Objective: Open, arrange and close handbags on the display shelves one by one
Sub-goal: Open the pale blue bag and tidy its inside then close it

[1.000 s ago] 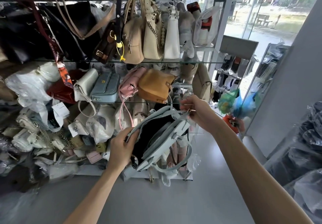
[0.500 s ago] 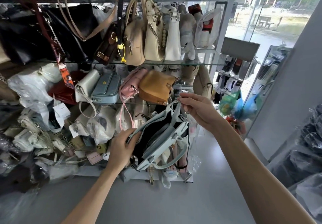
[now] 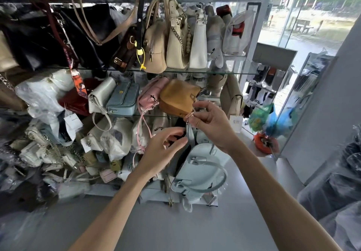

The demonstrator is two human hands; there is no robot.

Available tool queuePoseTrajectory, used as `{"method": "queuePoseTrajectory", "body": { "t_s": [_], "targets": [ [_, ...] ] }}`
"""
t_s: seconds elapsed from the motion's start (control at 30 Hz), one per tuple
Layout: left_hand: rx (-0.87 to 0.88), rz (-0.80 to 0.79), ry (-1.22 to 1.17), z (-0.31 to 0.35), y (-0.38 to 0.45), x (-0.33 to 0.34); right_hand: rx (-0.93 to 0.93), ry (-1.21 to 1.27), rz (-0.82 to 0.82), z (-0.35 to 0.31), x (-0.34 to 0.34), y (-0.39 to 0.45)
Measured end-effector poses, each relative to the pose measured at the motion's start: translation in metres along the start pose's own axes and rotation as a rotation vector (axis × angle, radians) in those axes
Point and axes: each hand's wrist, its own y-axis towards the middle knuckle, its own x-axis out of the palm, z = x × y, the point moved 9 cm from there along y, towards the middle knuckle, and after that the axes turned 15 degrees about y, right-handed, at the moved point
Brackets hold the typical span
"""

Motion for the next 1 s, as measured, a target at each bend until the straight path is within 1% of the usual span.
{"method": "queuePoseTrajectory", "body": {
  "t_s": [0.07,0.2,0.27,0.4,0.47,0.53,0.6,0.67,0.73,0.8,0.9,1.0],
  "targets": [
    [0.04,0.093,-0.055,0.026,0.009,-0.008,-0.019,-0.041,0.008,-0.005,0.002,-0.003],
    [0.031,0.196,-0.147,0.048,0.023,-0.013,-0.066,-0.196,0.042,-0.024,-0.003,-0.003],
    [0.028,0.216,-0.133,0.052,0.026,-0.013,-0.073,-0.278,0.073,-0.028,-0.007,-0.005],
    [0.046,0.223,-0.067,0.053,0.032,-0.014,-0.077,-0.264,0.168,-0.032,-0.016,-0.012],
    [0.002,0.191,-0.111,0.047,0.036,-0.012,-0.086,-0.272,0.211,-0.033,-0.016,-0.014],
    [-0.086,0.098,-0.281,0.041,0.038,-0.004,-0.107,-0.314,0.253,-0.034,-0.014,-0.016],
    [-0.214,-0.014,-0.46,0.034,0.037,0.004,-0.128,-0.369,0.274,-0.036,-0.01,-0.019],
    [-0.327,-0.121,-0.52,0.028,0.032,0.009,-0.137,-0.4,0.279,-0.036,-0.006,-0.021],
    [-0.373,-0.201,-0.526,0.025,0.028,0.013,-0.132,-0.395,0.28,-0.035,-0.004,-0.022],
    [-0.411,-0.212,-0.569,0.021,0.024,0.014,-0.139,-0.417,0.265,-0.036,0.0,-0.023],
    [-0.467,-0.181,-0.618,0.016,0.024,0.013,-0.156,-0.421,0.276,-0.039,0.003,-0.025],
    [-0.551,-0.12,-0.568,0.002,0.021,0.015,-0.154,-0.359,0.332,-0.04,-0.002,-0.026]
  ]
}}
